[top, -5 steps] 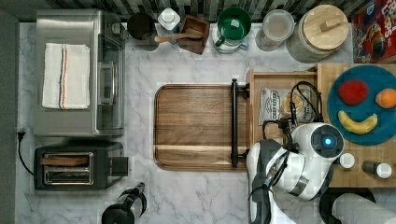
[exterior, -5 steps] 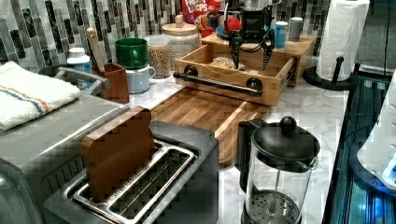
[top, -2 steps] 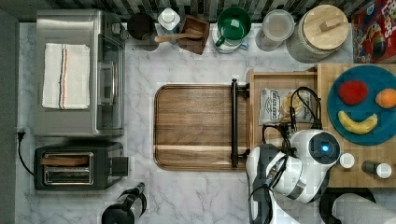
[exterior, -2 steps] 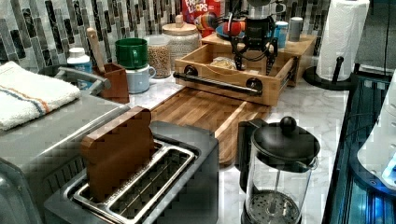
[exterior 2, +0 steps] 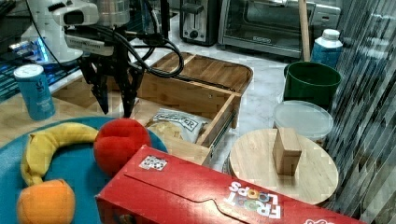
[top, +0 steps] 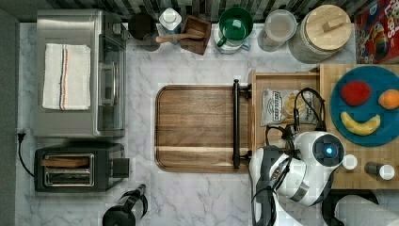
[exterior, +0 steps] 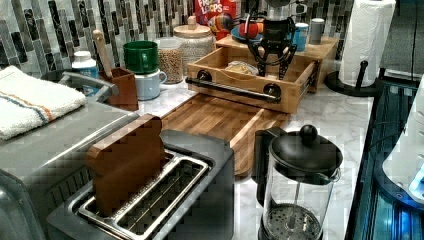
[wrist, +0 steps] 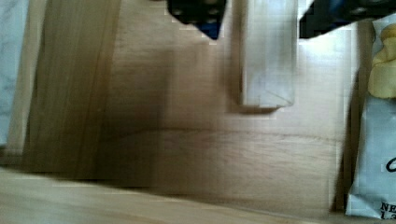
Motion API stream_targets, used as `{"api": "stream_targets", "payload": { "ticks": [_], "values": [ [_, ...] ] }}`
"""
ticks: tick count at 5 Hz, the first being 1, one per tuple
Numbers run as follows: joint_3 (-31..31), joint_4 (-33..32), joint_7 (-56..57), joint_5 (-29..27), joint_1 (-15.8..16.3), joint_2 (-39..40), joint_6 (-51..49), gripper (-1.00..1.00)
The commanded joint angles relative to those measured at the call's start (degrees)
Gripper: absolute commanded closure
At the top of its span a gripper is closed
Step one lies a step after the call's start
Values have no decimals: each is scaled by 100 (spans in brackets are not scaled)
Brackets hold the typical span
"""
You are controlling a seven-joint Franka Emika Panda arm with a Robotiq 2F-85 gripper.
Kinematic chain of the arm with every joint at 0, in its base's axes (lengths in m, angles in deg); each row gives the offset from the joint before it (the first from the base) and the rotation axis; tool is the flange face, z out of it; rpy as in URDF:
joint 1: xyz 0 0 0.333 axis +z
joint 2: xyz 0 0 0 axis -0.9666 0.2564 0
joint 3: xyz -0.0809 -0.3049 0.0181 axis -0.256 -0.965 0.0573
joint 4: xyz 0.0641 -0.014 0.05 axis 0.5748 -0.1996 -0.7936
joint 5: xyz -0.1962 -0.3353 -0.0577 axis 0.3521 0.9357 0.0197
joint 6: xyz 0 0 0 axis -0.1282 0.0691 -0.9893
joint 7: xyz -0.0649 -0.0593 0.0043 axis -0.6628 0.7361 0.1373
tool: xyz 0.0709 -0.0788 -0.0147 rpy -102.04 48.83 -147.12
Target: Pick up the butter.
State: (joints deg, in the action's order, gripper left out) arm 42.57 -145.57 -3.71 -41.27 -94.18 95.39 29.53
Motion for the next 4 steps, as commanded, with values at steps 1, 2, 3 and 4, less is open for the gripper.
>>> {"api": "stream_targets", "payload": {
  "ticks": [1,2,3,4],
  "values": [
    [71,-311,-408,-33,125,-8,717,100],
    [5,-477,-229,394,137,-282,823,100],
    [73,-396,494,373,17,-689,353,100],
    [166,-187,1088,114,-97,-862,162,100]
  ]
}}
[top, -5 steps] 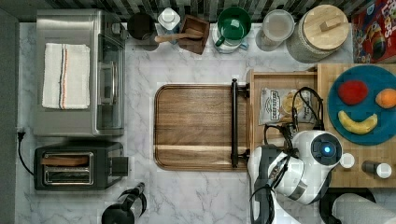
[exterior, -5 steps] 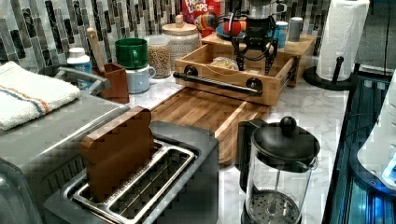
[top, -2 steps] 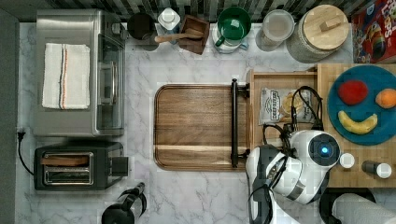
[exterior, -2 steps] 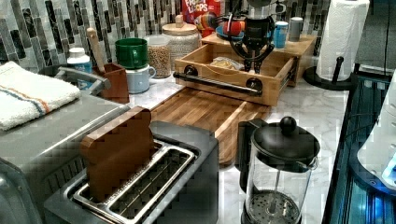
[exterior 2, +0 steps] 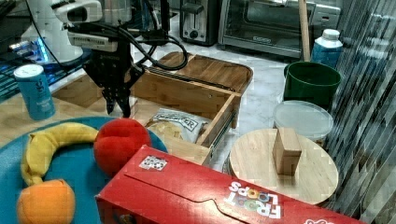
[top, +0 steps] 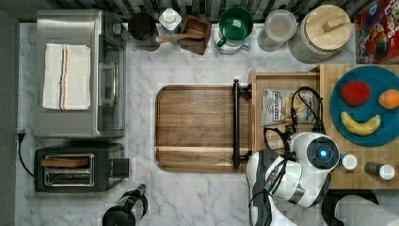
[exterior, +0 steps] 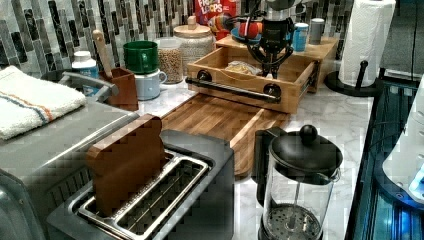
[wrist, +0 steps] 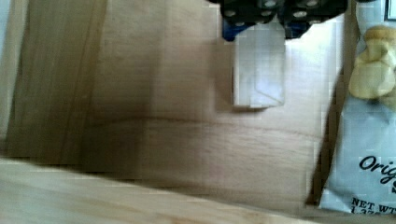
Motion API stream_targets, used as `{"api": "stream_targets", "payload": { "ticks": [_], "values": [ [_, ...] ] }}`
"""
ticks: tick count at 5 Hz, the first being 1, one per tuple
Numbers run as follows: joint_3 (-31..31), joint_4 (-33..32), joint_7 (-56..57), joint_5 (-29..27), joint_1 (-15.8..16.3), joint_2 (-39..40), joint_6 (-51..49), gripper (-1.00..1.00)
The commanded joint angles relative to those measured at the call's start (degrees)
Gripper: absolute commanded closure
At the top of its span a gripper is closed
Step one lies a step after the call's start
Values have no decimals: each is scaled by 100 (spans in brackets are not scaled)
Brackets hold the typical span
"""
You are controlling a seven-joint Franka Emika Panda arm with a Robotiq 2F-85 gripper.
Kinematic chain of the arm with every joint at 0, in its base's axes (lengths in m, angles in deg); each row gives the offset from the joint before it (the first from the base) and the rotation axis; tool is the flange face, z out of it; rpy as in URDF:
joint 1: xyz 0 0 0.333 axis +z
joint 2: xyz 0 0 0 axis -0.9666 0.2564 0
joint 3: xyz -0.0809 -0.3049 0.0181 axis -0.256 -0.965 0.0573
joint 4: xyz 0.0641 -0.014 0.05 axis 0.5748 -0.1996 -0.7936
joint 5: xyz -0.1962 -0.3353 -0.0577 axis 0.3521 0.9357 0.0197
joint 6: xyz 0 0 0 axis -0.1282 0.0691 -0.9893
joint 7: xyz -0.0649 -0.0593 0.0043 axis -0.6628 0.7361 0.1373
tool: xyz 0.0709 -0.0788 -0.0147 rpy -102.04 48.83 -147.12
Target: Pick up the butter.
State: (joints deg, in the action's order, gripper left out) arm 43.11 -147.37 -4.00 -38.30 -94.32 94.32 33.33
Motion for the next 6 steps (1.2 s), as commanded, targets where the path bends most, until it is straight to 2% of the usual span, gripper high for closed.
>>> {"api": "stream_targets", "payload": {
  "ticks": [1,3,5,6],
  "values": [
    [68,414,1550,-409,-64,-805,-592,100],
    [77,1443,1206,26,70,-825,-1877,100],
    [363,1966,170,65,317,-979,-2755,100],
    [625,1983,-763,211,517,-1135,-2881,100]
  ]
}}
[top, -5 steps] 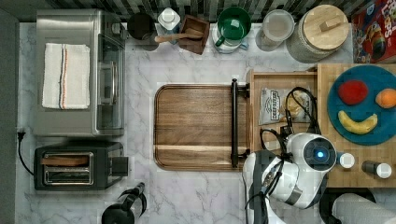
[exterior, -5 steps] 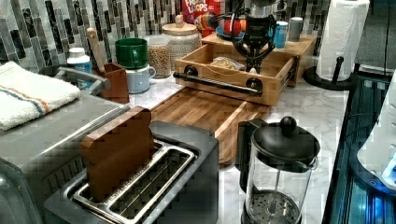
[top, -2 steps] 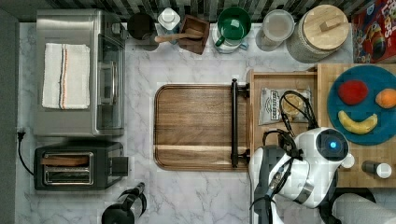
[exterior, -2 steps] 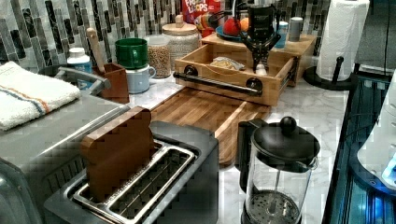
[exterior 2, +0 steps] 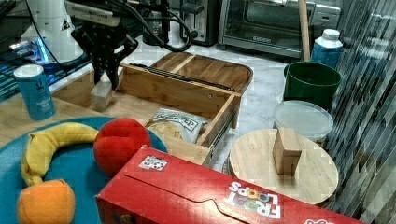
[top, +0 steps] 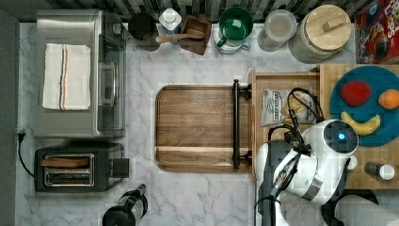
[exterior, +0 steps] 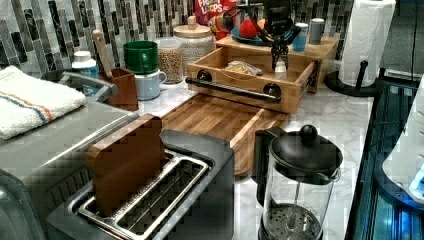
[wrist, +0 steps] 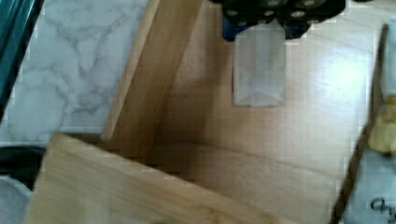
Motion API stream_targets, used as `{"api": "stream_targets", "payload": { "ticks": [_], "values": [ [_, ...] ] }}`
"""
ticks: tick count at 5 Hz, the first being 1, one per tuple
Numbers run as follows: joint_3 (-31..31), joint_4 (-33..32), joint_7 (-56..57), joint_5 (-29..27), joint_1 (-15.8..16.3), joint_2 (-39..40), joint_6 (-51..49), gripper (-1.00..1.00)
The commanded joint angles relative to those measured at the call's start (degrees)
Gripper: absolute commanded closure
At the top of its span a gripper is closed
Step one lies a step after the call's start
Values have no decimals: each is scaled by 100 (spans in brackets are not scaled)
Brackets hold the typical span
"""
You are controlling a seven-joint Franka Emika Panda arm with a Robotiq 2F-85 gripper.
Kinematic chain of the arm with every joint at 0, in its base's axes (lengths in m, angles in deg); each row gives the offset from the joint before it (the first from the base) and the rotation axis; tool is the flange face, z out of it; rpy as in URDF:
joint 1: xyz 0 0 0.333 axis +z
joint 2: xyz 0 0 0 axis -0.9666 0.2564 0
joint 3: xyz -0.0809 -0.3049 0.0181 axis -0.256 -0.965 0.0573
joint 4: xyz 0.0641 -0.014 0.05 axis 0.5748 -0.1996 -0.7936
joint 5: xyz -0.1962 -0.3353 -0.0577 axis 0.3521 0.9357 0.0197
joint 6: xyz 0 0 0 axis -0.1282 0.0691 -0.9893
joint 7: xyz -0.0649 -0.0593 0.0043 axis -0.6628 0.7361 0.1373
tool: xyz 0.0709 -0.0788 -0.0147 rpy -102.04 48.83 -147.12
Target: Pick up the butter.
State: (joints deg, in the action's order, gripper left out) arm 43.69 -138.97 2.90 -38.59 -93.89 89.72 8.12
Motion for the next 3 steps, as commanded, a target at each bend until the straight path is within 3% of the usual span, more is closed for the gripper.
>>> {"api": "stream_targets", "payload": {
  "ticks": [1,2,3],
  "values": [
    [866,1572,-2172,47,581,-680,-899,100],
    [1060,1814,-2601,15,682,-697,-1216,100],
    [992,2350,-3009,-120,990,-525,-1779,100]
  ]
}}
